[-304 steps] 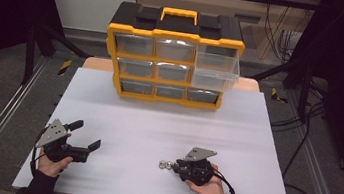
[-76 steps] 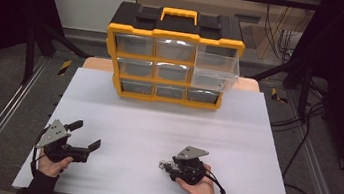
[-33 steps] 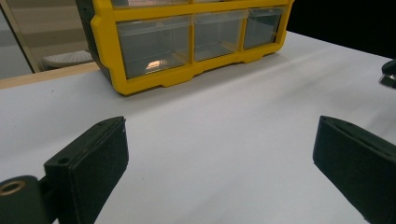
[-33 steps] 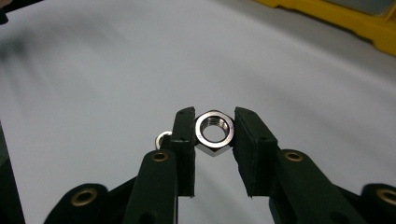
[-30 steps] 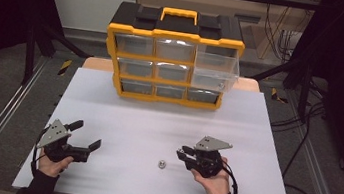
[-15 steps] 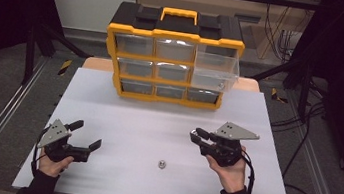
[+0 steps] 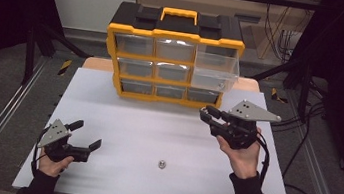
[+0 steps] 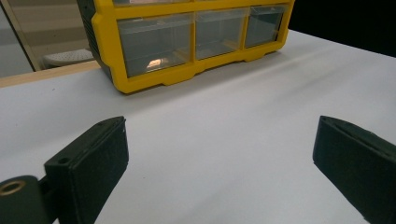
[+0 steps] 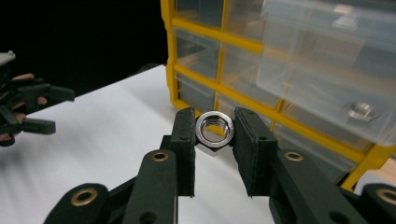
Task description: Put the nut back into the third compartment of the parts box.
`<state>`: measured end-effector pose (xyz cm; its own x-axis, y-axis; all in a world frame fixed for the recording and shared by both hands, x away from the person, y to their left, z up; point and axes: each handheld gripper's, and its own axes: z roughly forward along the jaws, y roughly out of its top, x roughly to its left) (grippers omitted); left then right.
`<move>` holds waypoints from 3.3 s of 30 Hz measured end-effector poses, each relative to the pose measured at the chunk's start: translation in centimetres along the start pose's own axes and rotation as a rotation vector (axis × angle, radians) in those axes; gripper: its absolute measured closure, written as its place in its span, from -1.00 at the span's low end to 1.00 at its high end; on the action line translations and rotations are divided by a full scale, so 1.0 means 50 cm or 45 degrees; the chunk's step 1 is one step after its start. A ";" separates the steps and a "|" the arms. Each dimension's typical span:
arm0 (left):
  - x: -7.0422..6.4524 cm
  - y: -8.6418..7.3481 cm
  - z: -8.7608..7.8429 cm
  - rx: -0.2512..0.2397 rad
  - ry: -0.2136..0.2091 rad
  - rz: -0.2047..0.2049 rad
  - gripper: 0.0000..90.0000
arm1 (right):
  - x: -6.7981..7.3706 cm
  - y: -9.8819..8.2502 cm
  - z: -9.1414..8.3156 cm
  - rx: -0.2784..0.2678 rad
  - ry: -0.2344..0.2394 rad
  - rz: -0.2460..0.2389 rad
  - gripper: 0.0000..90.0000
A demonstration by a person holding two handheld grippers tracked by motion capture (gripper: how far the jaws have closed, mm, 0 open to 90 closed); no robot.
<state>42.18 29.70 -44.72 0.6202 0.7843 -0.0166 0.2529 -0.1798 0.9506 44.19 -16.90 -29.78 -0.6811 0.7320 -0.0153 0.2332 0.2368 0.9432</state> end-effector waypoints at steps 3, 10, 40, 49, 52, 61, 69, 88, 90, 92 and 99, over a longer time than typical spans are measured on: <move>0.000 0.000 0.000 -0.001 0.000 0.000 -0.93 | -0.002 0.016 -0.005 -0.015 -0.011 -0.007 0.57; 0.001 0.000 0.000 0.002 0.003 -0.002 -0.92 | -0.007 0.075 -0.027 -0.055 -0.058 -0.047 0.57; 0.003 0.001 -0.003 -0.009 0.005 -0.007 -0.92 | -0.072 0.218 0.050 -0.039 -0.263 -0.022 0.56; 0.005 0.000 -0.003 -0.008 0.006 -0.012 -0.92 | -0.115 0.207 0.103 0.048 -0.331 0.035 0.56; 0.004 0.000 -0.002 -0.008 0.006 -0.010 -0.92 | -0.120 0.205 0.108 0.055 -0.339 0.041 0.56; 0.004 0.000 -0.003 -0.008 0.007 -0.007 -0.92 | -0.131 0.195 0.128 0.105 -0.350 0.066 0.56; 0.004 0.000 -0.002 -0.008 0.008 -0.008 -0.92 | -0.142 0.179 0.143 0.165 -0.347 0.103 0.56; 0.004 0.001 -0.003 -0.012 0.010 -0.010 -0.92 | -0.126 0.192 0.093 -0.030 -0.346 0.126 -0.15; 0.004 0.001 -0.003 -0.011 0.009 -0.009 -0.92 | -0.122 0.192 0.086 -0.053 -0.342 0.131 -0.22; 0.004 0.000 -0.003 -0.010 0.009 -0.006 -0.92 | -0.112 0.191 0.072 -0.089 -0.338 0.123 -0.41; 0.003 0.000 -0.002 -0.008 0.011 -0.004 -0.92 | -0.052 0.178 0.025 -0.160 -0.296 0.053 -0.81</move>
<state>42.19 29.89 -44.67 0.6133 0.7897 -0.0168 0.2501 -0.1740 0.9525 48.94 -15.89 -21.75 -0.4915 0.8701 -0.0380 0.1598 0.1330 0.9781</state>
